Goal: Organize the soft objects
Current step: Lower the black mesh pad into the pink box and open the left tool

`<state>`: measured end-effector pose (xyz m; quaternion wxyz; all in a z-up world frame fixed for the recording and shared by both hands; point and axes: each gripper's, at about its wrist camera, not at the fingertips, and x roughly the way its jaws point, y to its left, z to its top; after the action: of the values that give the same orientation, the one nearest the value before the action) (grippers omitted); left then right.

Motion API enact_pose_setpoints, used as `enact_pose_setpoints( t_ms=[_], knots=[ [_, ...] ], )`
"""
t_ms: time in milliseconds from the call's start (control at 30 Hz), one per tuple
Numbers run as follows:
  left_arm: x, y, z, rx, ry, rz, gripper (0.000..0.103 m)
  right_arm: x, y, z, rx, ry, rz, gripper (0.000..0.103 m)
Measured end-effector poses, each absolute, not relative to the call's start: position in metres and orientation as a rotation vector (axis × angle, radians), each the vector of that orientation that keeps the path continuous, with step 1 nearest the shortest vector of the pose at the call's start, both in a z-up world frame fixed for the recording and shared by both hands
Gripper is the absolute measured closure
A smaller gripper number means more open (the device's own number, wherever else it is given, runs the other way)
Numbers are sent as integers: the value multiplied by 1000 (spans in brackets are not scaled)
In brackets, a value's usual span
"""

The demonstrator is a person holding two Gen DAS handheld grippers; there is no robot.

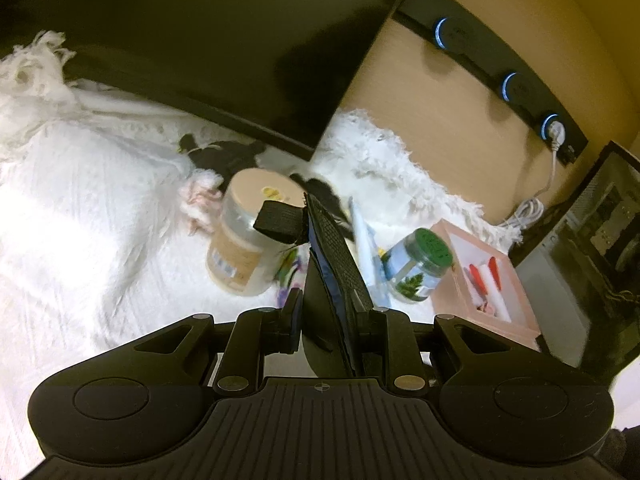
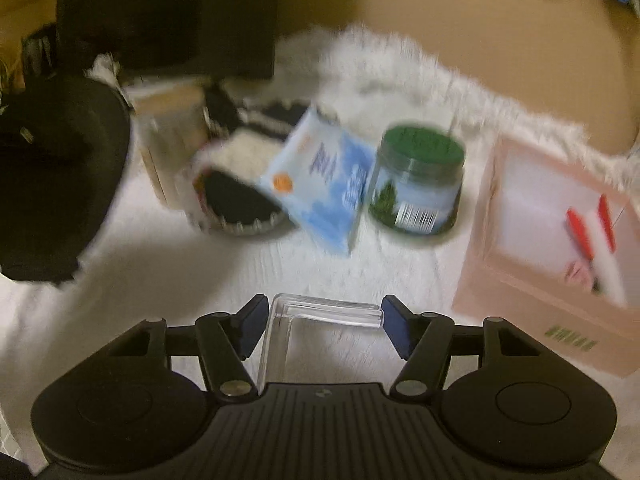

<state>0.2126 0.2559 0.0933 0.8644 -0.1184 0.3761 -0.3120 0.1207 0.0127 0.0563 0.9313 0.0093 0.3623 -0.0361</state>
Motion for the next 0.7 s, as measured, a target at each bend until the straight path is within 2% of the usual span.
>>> enact_pose_setpoints(
  t_ms=[167,333,533,700],
  knots=[
    [222,231,123,-224,716,-762,78,103,-18,127,34,551,-120,41],
    [244,167,160,-168,640,-911,78,93,-79,184,8,435,-278,41],
    [264,66,185,-62,595,-1095,78,87,-153,206,66,418,-450,41],
    [272,-30,156,-150,747,-1250,77,81,-186,197,108,454,-503,40]
  ],
)
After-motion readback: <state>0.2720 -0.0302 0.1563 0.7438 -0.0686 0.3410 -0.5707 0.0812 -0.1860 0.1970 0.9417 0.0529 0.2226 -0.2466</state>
